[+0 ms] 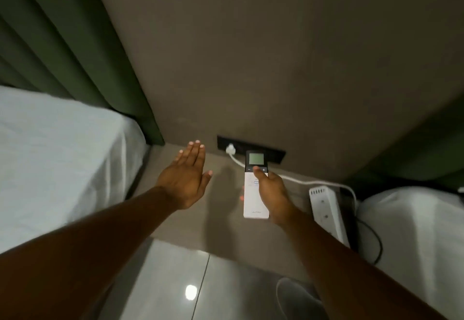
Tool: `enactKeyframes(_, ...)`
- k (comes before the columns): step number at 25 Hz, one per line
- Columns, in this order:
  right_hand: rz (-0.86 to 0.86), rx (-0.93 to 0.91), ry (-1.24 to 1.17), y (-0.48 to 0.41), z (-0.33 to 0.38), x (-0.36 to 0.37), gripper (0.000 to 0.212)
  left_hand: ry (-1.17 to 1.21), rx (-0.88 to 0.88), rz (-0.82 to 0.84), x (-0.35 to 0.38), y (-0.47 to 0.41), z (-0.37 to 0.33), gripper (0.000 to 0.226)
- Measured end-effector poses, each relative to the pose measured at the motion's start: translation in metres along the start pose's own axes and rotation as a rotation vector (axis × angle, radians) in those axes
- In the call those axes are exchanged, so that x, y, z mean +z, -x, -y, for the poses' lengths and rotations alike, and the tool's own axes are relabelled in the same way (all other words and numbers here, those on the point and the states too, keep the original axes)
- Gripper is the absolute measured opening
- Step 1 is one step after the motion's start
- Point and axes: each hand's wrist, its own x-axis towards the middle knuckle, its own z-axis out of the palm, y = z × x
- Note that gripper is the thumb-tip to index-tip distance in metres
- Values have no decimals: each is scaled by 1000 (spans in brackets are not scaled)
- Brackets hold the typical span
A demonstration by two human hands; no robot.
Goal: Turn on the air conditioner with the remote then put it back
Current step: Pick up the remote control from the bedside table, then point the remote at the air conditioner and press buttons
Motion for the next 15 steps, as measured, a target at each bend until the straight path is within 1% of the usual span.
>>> enactKeyframes(4, 152, -189, 71, 94, 156, 54, 25, -33, -87, -248, -173, 27, 20, 72)
enactKeyframes(6, 228, -264, 91, 151, 219, 86, 27, -55, -122, -346, -248, 56, 28, 72)
enactKeyframes(9, 360, -338, 98, 237, 294, 141, 30, -79, -217, -457, -349, 111, 54, 72)
enactKeyframes(12, 566, -405, 141, 338, 347, 206, 32, -162, -353, -600, -447, 201, 97, 70)
enactKeyframes(15, 750, -461, 173, 433, 368, 270, 28, -234, -498, -680, -517, 303, 133, 70)
